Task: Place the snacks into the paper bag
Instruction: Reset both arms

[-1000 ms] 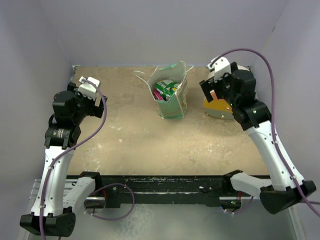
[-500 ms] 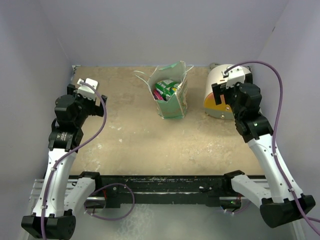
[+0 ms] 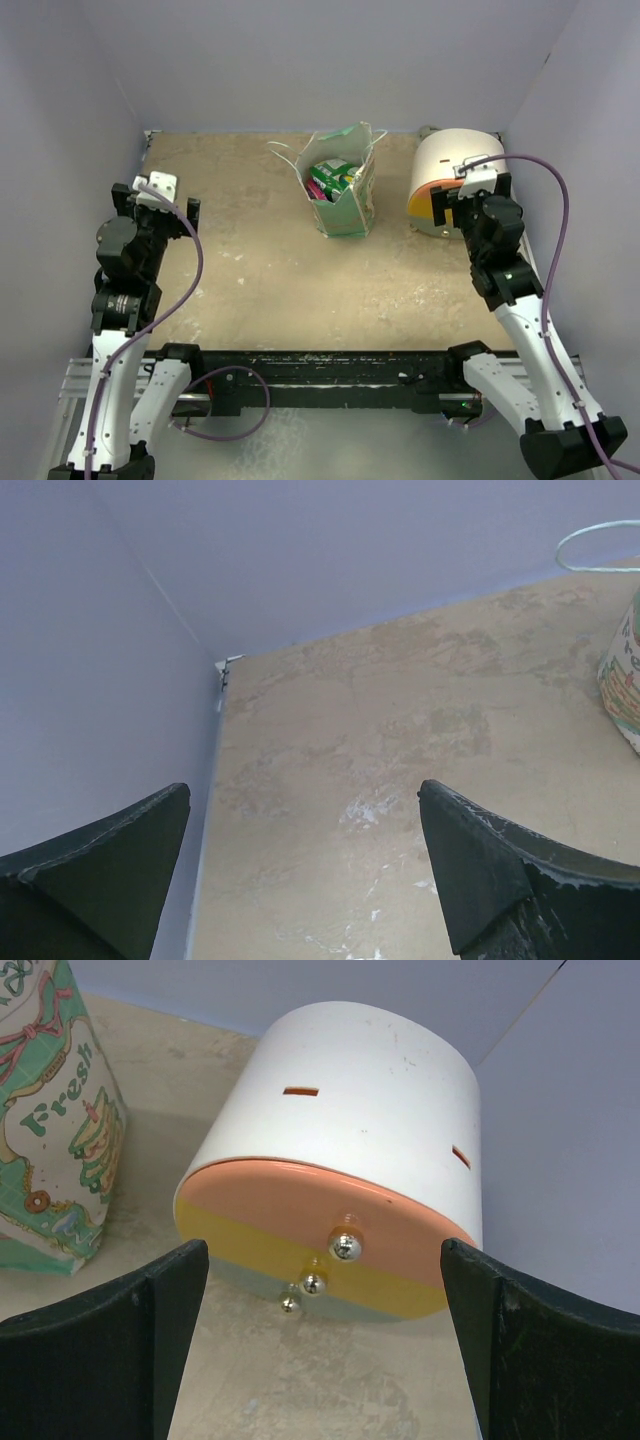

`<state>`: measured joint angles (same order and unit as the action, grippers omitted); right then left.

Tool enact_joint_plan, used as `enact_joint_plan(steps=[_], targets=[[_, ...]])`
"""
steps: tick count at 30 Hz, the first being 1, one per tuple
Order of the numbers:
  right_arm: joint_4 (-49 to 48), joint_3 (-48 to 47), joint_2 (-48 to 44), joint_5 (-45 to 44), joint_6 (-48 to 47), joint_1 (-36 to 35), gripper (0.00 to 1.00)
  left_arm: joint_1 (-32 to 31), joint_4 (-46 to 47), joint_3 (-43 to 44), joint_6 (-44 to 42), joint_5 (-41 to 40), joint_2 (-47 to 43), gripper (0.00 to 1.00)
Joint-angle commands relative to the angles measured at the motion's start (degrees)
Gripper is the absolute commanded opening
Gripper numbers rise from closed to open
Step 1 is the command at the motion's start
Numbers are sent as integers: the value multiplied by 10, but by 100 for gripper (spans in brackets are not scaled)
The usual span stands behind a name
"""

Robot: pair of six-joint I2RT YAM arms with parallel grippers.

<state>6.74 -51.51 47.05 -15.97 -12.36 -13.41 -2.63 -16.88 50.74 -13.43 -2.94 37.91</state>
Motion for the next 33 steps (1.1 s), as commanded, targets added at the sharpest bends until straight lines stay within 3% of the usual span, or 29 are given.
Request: enact_joint_plan(steps=[1, 14, 33], targets=[[-62, 24, -15, 21, 18, 16, 100, 5, 26, 7, 26, 35, 6, 99], [-43, 61, -88, 85, -23, 30, 100, 16, 6, 6, 30, 54, -2, 99], [-31, 50, -122, 74, -2, 53, 100, 35, -36, 0, 30, 74, -37, 99]])
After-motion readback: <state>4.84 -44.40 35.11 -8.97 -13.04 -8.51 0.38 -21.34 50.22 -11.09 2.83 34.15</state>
